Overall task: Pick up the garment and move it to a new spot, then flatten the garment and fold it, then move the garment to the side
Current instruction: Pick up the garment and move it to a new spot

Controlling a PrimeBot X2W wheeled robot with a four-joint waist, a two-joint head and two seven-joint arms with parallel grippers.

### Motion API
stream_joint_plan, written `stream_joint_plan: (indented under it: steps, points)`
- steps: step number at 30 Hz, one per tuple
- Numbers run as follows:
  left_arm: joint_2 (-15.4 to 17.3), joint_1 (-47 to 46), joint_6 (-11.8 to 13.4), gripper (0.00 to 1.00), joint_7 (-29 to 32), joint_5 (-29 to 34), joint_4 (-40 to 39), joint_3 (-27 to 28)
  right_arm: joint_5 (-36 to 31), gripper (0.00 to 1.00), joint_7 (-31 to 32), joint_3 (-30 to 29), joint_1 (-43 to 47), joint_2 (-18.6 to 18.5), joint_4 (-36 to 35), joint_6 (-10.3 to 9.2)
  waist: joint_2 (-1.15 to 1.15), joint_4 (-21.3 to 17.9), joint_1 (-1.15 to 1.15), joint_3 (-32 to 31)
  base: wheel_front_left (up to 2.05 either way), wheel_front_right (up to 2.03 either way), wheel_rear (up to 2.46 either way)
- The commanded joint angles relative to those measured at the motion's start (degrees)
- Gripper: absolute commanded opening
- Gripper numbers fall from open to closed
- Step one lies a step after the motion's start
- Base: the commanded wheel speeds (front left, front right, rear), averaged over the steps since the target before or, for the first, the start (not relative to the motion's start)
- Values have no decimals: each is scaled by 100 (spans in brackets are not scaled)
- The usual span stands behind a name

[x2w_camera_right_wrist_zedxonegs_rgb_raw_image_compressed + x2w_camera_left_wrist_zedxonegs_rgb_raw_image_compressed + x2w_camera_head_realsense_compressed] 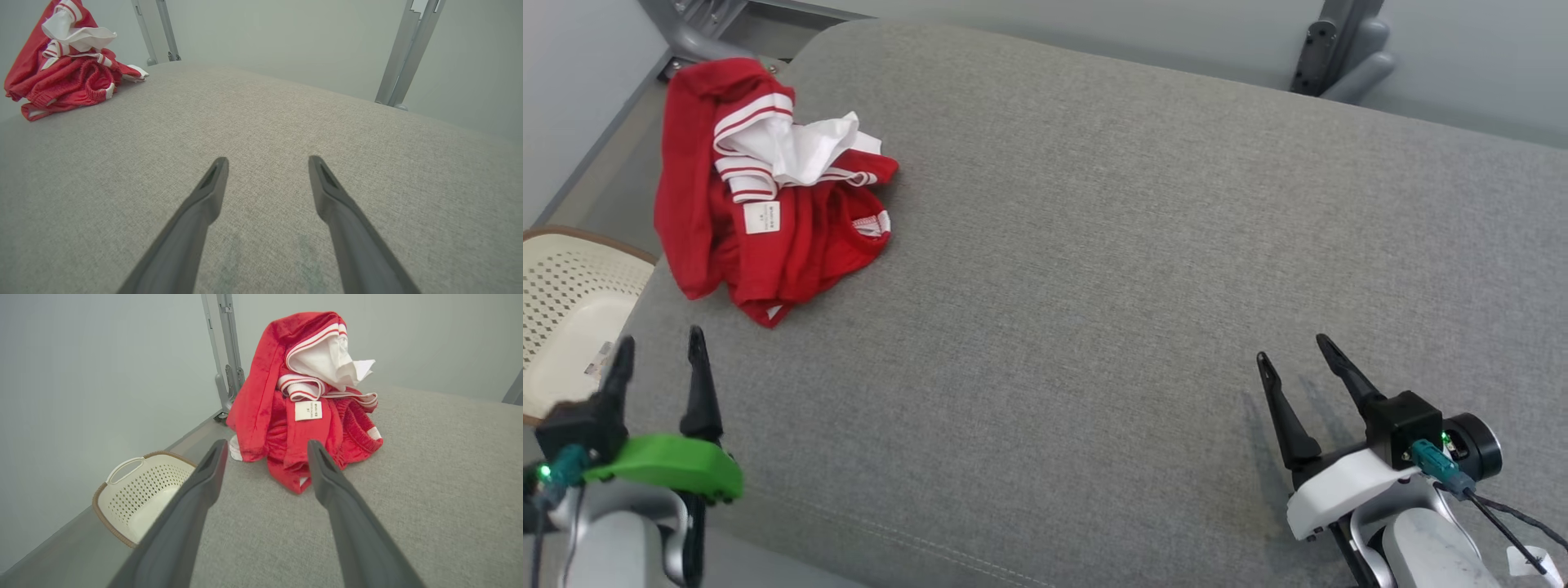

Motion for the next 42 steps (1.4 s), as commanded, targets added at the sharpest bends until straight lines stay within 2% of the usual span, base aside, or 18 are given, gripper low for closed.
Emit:
stream_joint_plan:
  steps: [1, 6, 11, 16, 18, 23, 24, 29, 32, 36, 37, 38, 42]
  points:
    - [205, -350, -41, 100, -18, 70, 128, -21, 58, 100, -18, 29, -104, -86, -66, 0, 0, -239, 0, 206, 0, 0, 0]
    - [774, -1225, -80, 100, -12, -118, 759, -47, 109, 100, -18, 210, -234, -239, -192, -1, 0, -547, 0, 446, 0, 0, 0]
    - [1349, -2014, -83, 100, 40, -417, 1600, -430, 163, 100, -18, 360, -375, -410, -284, -1, 0, -854, 0, 765, 0, 0, 0]
    - [1745, -2656, -84, 100, 238, -562, 2397, -771, 183, 100, -18, 366, -479, -593, -353, -1, 0, -1058, 0, 1140, 0, 0, 0]
    - [1808, -2861, -78, 100, 283, -549, 2699, -812, 190, 100, -18, 351, -484, -649, -371, -1, 0, -1109, 0, 1266, 0, 0, 0]
    - [1891, -3261, 234, 100, 363, -449, 3337, -843, 222, 100, -18, 306, -562, -723, -432, -1, 0, -1199, 0, 1503, 0, 0, 0]
    - [1891, -3261, 234, 100, 363, -449, 3337, -843, 222, 100, -18, 306, -562, -723, -432, -1, 0, -1199, 0, 1503, 0, 0, 0]
    - [1976, -3507, 841, 100, 248, -324, 3734, -853, 205, 100, -18, 320, -617, -712, -467, -1, 0, -1236, 0, 1663, 0, 0, 0]
    - [1988, -3618, 1038, 100, 174, -338, 3868, -829, 235, 100, -17, 334, -641, -718, -438, -1, 0, -1238, 0, 1687, 0, 0, 0]
    - [1980, -3680, 1033, 100, 93, -407, 4004, -809, 270, 100, -15, 356, -632, -699, -390, -1, 0, -1236, 0, 1666, 0, 0, 0]
    - [1974, -3702, 1028, 69, 73, -454, 4015, -776, 274, 100, -15, 361, -628, -694, -384, -1, 0, -1234, 0, 1657, 0, 0, 0]
    - [1959, -3729, 982, 0, 72, -516, 4035, -734, 282, 100, -15, 370, -630, -685, -377, -1, 0, -1236, 0, 1647, 0, 0, 0]
    - [1965, -3784, 890, 0, 27, -614, 4145, -693, 301, 100, -16, 383, -652, -609, -418, -1, 0, -1262, 0, 1574, 0, 0, 0]
